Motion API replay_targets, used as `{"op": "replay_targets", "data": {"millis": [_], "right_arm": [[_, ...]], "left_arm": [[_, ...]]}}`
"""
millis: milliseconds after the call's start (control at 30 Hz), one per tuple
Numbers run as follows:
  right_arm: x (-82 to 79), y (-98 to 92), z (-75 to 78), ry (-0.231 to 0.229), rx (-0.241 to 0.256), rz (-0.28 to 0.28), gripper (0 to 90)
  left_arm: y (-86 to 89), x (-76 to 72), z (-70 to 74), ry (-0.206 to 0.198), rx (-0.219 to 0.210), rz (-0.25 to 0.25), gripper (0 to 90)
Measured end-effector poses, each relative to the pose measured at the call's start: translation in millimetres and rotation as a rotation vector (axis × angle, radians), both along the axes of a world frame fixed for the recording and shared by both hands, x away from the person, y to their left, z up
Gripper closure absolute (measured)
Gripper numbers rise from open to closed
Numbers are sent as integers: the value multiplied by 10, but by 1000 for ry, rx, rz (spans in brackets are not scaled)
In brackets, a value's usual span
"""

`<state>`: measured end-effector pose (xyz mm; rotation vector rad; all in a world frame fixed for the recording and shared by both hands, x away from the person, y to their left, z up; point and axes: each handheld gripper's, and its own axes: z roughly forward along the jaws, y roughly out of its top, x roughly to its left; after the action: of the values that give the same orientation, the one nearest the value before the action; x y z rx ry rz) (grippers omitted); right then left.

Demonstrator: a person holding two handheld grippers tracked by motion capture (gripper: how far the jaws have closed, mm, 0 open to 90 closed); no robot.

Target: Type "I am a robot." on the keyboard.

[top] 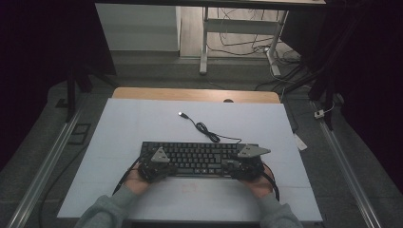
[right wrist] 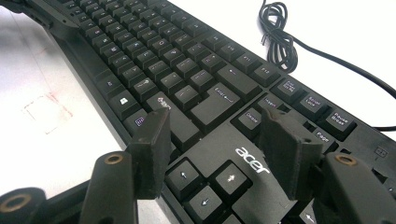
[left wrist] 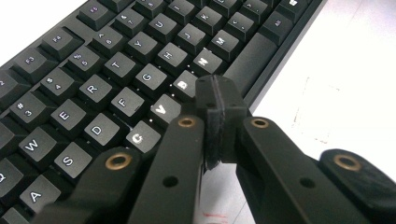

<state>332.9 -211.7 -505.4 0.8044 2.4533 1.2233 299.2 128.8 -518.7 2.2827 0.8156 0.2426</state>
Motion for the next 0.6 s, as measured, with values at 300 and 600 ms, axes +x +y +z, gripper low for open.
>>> {"op": "replay_targets", "data": {"millis": [300,600], "right_arm": [[-4,7,-1,-2,-3,-3,442],[1,-1,1,-1,0,0,442]], "left_arm": [[1,14,-22,1,5,7,887],[124,-27,96,-40,-59,47,886]]}}
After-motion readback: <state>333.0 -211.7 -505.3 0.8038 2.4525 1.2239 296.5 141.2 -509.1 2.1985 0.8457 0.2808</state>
